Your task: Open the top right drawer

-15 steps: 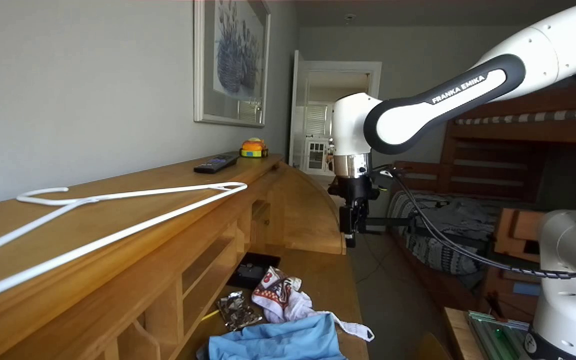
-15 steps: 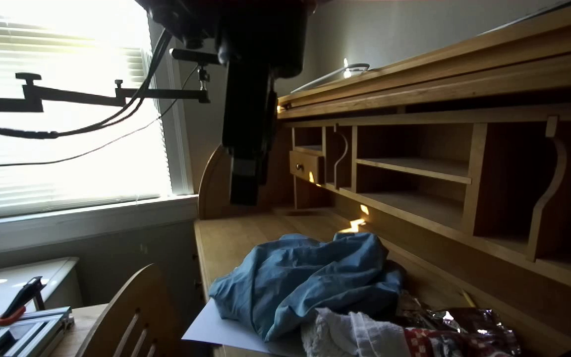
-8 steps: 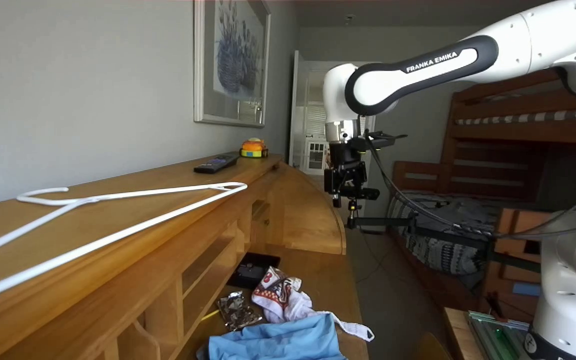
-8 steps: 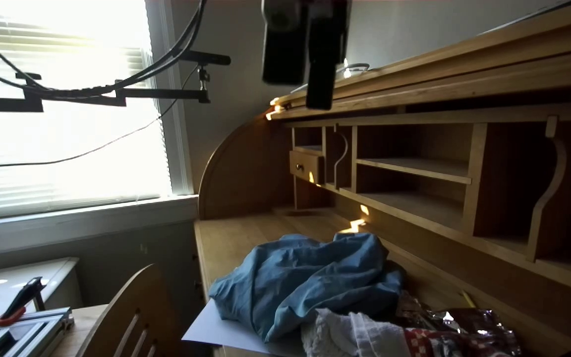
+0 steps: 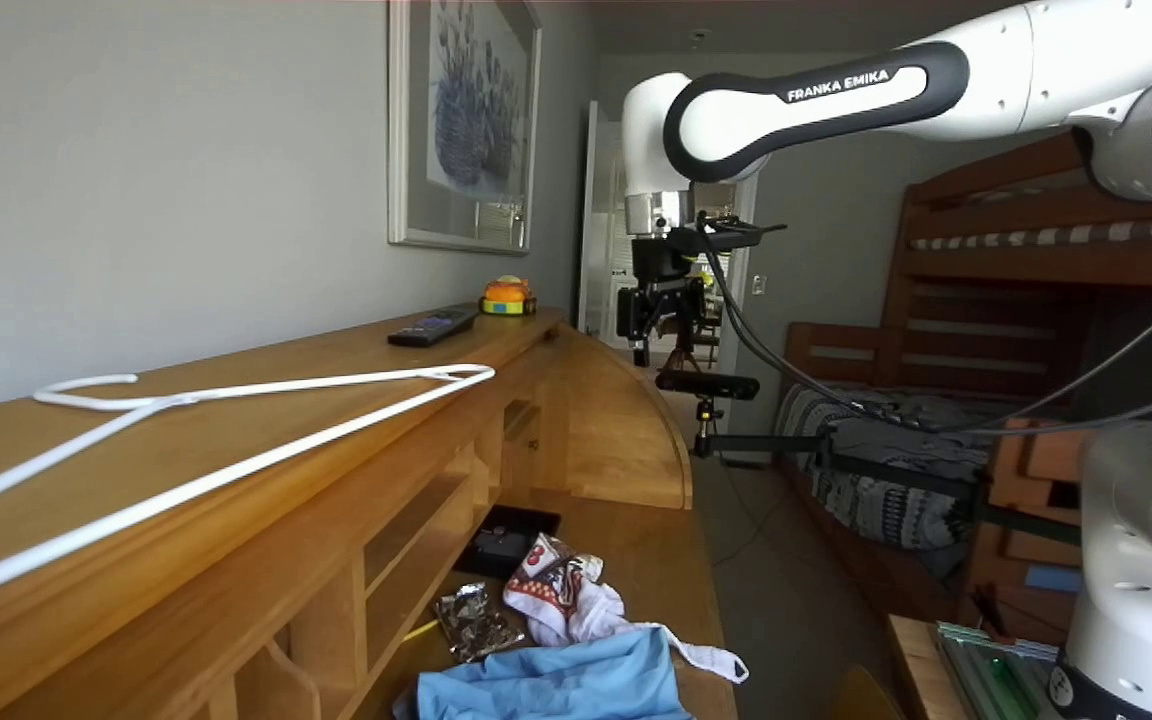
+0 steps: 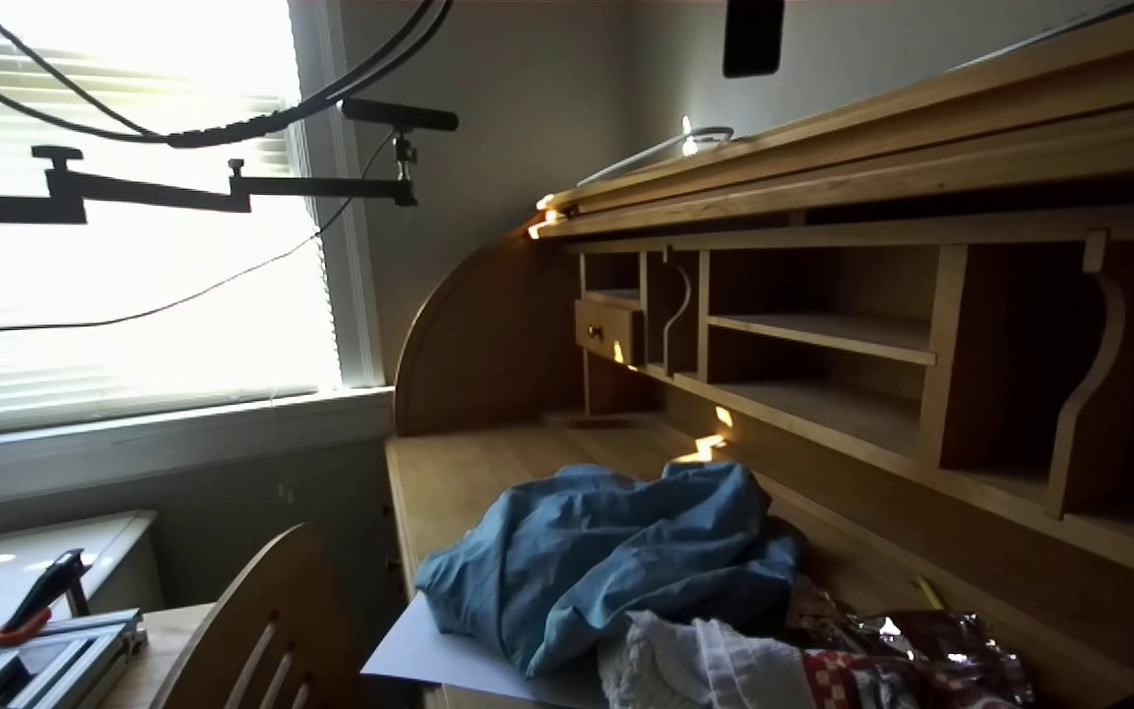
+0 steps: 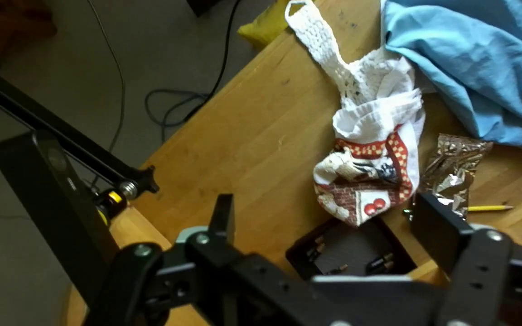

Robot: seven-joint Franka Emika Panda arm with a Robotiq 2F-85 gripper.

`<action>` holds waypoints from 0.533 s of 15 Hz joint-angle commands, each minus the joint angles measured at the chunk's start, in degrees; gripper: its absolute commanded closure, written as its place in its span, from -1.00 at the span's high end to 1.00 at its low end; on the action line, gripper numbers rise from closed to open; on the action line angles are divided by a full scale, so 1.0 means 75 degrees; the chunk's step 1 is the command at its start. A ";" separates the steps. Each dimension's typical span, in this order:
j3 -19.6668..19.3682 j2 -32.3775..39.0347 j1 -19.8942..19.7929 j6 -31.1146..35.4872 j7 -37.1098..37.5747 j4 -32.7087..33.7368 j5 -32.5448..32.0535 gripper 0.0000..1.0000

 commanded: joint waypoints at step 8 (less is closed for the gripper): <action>0.0507 -0.0820 0.0327 0.4725 0.1194 -0.3459 -0.2500 1.00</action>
